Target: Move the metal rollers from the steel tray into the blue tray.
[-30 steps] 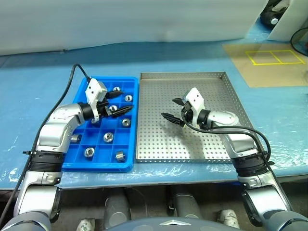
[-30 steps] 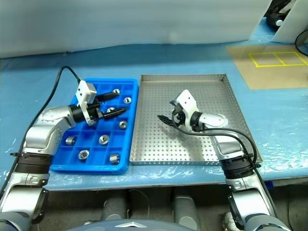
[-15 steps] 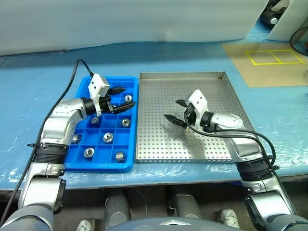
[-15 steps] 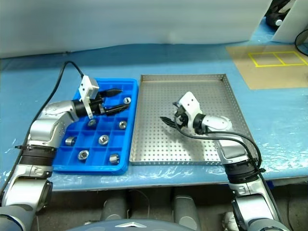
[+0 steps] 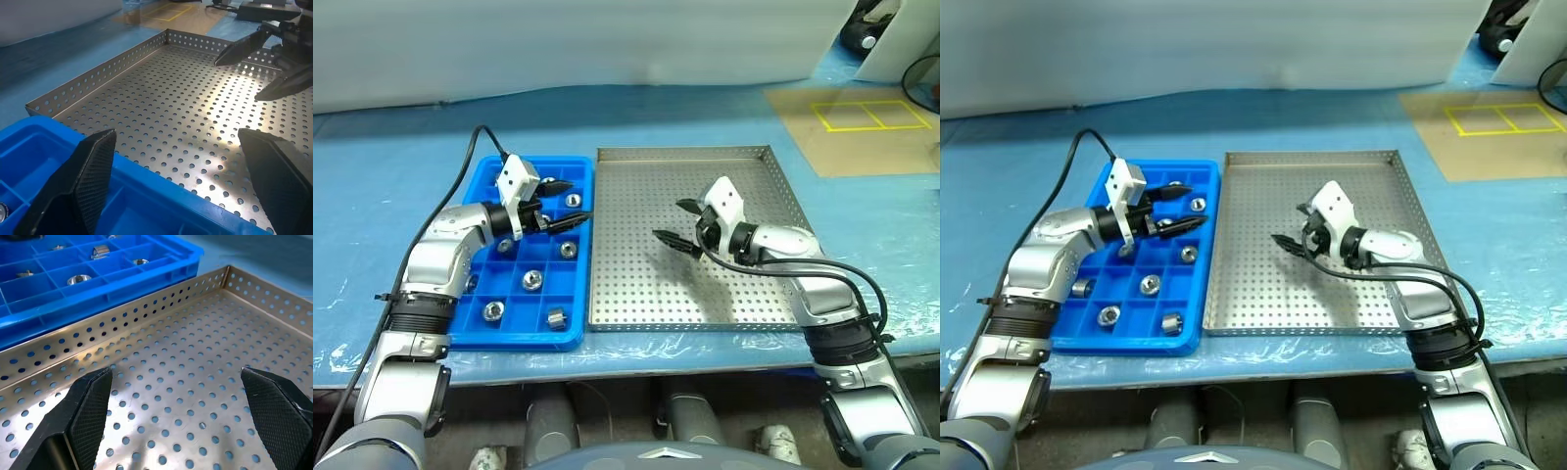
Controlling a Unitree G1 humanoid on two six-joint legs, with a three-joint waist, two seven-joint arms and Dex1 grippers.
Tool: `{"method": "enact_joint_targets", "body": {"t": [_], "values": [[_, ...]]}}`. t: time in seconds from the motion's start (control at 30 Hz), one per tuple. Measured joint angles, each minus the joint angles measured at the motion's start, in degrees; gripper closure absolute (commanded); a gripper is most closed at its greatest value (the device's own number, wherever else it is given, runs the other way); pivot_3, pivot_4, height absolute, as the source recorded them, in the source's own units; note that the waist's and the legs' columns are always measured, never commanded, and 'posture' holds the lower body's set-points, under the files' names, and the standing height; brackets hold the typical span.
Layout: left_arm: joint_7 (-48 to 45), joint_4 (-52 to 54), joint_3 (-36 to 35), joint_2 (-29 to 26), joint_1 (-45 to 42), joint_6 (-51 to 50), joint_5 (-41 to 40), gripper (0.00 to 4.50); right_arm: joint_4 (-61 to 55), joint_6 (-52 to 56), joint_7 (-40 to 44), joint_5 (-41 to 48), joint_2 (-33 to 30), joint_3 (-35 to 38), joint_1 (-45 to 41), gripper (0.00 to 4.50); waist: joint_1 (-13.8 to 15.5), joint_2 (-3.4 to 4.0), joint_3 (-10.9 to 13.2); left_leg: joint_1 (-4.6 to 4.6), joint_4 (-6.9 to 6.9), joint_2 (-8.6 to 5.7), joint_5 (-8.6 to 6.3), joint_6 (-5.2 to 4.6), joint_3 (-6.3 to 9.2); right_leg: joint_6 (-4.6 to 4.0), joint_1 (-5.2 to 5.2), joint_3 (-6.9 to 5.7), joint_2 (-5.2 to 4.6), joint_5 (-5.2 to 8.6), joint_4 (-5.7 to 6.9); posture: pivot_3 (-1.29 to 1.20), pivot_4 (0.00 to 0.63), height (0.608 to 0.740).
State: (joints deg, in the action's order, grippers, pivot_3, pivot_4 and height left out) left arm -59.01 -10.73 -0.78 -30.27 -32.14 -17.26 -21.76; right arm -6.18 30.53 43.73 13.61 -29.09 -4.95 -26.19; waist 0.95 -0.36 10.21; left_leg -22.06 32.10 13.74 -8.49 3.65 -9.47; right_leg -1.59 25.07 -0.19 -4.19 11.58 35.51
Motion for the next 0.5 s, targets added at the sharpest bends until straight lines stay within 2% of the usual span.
{"method": "enact_joint_targets", "body": {"t": [0.5], "values": [[0.27, 0.18, -1.37, -1.31, 1.13, 0.93, 0.0, 0.26, 0.1, 0.53, 0.97, 2.47, -0.11, 2.35, -0.72, 0.17, 0.07, 0.0, 0.0, 0.0, 0.01, 0.0, 0.0, -0.01, 0.0, 0.0, 0.0, 0.0, 0.0, 0.0, 0.0, -0.21, 0.15, 0.74]]}}
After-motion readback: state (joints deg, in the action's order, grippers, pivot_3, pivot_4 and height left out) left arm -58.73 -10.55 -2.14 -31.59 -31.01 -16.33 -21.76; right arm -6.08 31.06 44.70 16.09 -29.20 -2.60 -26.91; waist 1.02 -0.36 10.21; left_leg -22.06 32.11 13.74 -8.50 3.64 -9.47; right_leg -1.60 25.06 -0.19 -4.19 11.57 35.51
